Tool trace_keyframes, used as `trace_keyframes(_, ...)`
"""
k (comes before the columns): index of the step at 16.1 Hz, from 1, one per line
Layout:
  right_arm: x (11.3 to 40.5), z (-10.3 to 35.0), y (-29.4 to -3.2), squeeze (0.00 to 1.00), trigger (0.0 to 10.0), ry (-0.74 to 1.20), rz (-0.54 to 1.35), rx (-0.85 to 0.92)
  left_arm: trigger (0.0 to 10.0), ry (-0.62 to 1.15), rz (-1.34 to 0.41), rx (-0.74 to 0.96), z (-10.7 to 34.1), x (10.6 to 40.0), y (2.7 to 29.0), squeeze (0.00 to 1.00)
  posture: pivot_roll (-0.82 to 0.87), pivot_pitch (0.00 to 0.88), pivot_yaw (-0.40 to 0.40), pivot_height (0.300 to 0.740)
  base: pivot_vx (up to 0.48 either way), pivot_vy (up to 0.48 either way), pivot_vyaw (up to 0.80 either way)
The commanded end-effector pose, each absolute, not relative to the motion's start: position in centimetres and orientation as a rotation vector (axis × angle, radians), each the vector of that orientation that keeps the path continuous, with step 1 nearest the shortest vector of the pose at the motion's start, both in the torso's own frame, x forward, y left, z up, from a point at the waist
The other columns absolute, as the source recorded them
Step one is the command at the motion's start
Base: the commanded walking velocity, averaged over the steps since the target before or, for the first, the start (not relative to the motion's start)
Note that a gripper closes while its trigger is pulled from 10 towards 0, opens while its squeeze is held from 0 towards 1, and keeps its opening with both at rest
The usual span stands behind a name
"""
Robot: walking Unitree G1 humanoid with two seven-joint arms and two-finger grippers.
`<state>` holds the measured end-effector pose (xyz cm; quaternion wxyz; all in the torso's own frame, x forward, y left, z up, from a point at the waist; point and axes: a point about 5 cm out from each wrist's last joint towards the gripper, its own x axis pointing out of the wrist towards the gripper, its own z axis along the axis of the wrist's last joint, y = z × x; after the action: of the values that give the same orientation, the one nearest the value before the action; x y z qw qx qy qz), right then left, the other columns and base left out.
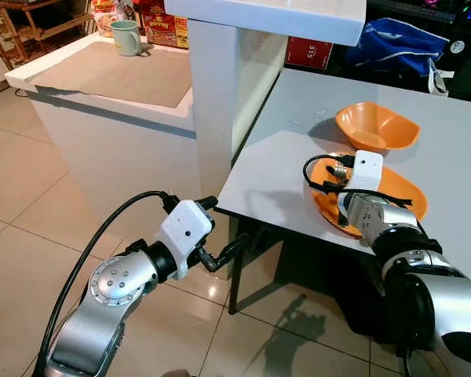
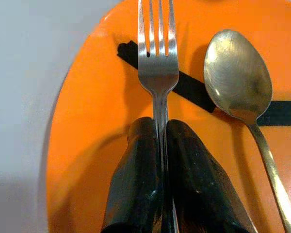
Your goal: Setting the table
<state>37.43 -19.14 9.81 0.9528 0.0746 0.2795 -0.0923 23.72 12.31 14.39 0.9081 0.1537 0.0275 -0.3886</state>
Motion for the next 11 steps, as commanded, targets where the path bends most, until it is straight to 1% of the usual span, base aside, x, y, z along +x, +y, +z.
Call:
trace_keyframes(1,37.8,10.6,-19.4,0.00,10.0,0.547,-0.188,0.152,10.0,0.043,-0.811,0.322,14.9,23.7,12.3,0.00,0.10,0.000,-0.019,0.740,0.000,0.000,0.00)
trace_keyframes(2,37.8,10.5,-19.3,0.00,10.0,0.549,-0.185,0.155,10.0,0.043,-0.812,0.322,14.9,23.7,12.3,0.00,0.10,0.000,-0.018,0.740,0.000,0.000,0.00)
trace_keyframes(3,37.8,10.4,-19.3,0.62,10.0,0.550,-0.183,0.157,10.0,0.042,-0.814,0.322,14.9,23.8,12.2,0.00,0.10,0.000,-0.016,0.740,0.000,0.000,0.00)
trace_keyframes(4,37.7,10.3,-19.2,1.00,10.0,0.553,-0.180,0.158,10.0,0.041,-0.816,0.323,14.9,23.8,12.2,0.00,0.10,0.000,-0.016,0.740,0.000,0.000,0.00)
trace_keyframes(10,38.1,11.0,-19.1,1.00,10.0,0.528,-0.154,0.125,10.0,0.036,-0.815,0.329,15.0,24.0,12.2,0.00,0.09,0.000,-0.009,0.740,0.000,0.000,0.00)
trace_keyframes(11,38.5,12.0,-19.4,0.00,10.0,0.478,-0.160,0.089,10.0,0.046,-0.746,0.334,15.1,24.5,12.5,0.00,0.09,0.000,-0.011,0.740,0.000,0.000,0.00)
